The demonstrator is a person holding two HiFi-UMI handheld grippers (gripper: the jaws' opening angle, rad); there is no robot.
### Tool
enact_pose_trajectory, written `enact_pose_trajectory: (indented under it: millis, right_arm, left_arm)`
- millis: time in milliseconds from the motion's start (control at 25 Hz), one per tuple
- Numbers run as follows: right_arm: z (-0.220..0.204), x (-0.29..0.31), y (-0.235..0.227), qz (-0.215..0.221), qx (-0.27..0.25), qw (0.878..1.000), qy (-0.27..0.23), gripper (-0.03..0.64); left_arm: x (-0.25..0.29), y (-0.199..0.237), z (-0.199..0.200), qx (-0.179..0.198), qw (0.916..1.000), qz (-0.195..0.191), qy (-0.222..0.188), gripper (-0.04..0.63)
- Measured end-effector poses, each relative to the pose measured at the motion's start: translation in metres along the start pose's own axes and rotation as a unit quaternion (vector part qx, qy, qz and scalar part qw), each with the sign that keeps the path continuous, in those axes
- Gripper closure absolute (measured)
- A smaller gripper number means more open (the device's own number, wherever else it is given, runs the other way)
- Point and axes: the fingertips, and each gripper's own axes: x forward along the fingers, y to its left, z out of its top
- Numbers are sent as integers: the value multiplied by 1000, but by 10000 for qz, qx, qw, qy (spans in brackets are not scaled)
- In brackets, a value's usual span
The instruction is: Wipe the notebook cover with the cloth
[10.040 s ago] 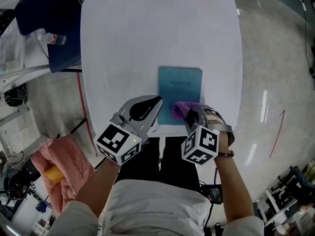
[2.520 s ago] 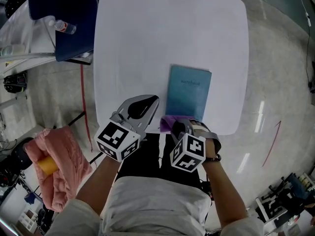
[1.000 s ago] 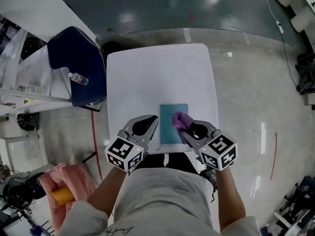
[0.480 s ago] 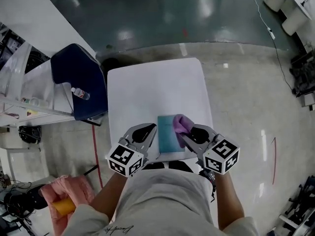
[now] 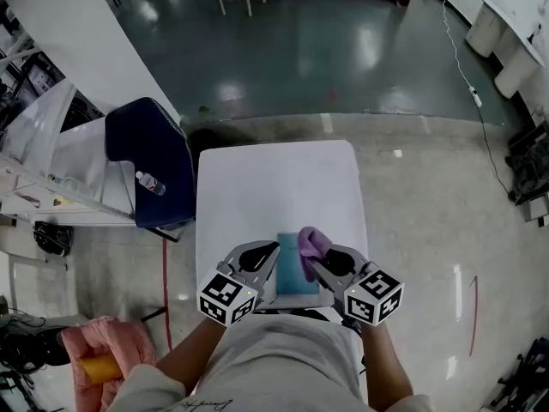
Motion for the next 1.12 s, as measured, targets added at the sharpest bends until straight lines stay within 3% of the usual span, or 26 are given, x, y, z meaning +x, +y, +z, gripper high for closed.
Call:
enact_pose_trajectory:
  millis: [400, 1120]
  right_arm:
    - [-2, 8, 4, 29, 182, 9998, -97, 506]
    - [-9, 0, 10, 21, 16, 10000, -65, 509]
  left_arm:
    - [-2, -3, 3, -3, 10000, -59, -60, 595]
    - [-6, -11, 1, -23, 9999, -93, -144, 595]
